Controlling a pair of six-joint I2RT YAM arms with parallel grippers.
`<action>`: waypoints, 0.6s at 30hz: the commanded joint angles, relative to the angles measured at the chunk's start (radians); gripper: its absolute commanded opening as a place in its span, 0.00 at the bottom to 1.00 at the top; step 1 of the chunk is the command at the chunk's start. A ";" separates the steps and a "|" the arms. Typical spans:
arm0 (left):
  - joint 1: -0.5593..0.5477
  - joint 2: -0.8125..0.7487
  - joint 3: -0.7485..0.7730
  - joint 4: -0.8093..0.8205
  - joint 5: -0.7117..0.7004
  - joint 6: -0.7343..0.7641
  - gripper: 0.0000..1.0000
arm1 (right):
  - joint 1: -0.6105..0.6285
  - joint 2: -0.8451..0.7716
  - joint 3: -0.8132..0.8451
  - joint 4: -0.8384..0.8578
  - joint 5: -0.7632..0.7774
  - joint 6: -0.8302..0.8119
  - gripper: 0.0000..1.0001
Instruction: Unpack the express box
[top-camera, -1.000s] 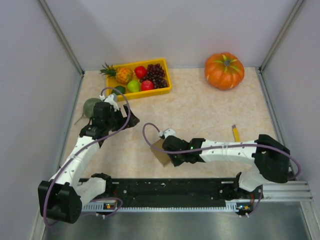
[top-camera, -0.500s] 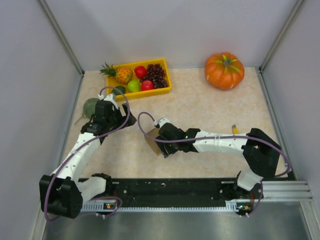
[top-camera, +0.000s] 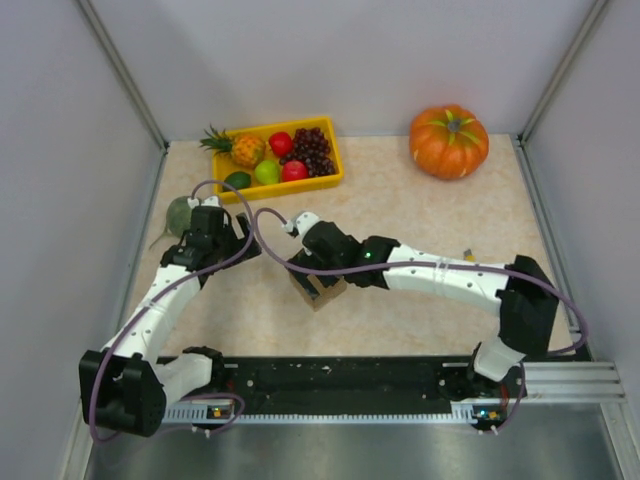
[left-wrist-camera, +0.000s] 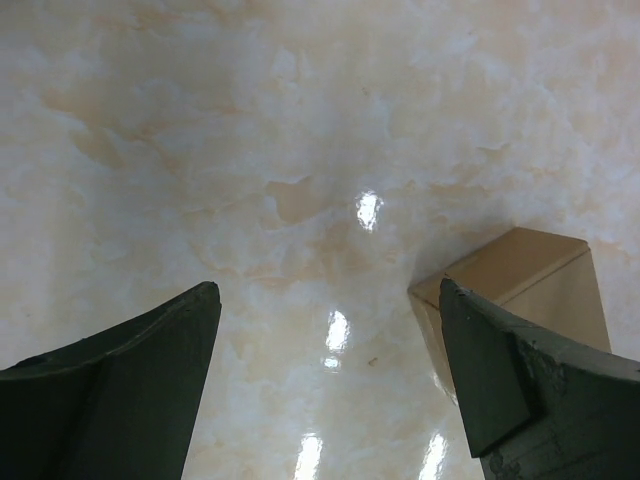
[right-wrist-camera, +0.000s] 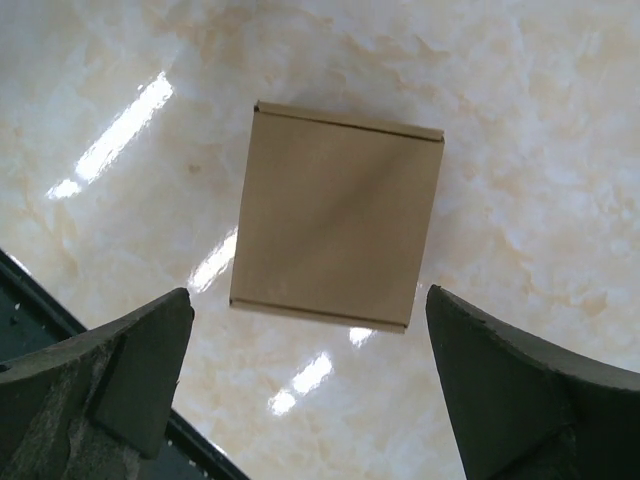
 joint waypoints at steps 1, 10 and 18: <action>0.023 0.015 0.039 -0.069 -0.088 -0.055 0.94 | 0.021 0.128 0.098 -0.018 0.044 -0.081 0.98; 0.036 0.038 0.032 -0.073 -0.051 -0.065 0.94 | 0.027 0.276 0.141 -0.011 0.033 -0.092 0.98; 0.040 0.050 0.030 -0.073 -0.034 -0.064 0.94 | 0.023 0.304 0.083 0.012 0.048 -0.052 0.99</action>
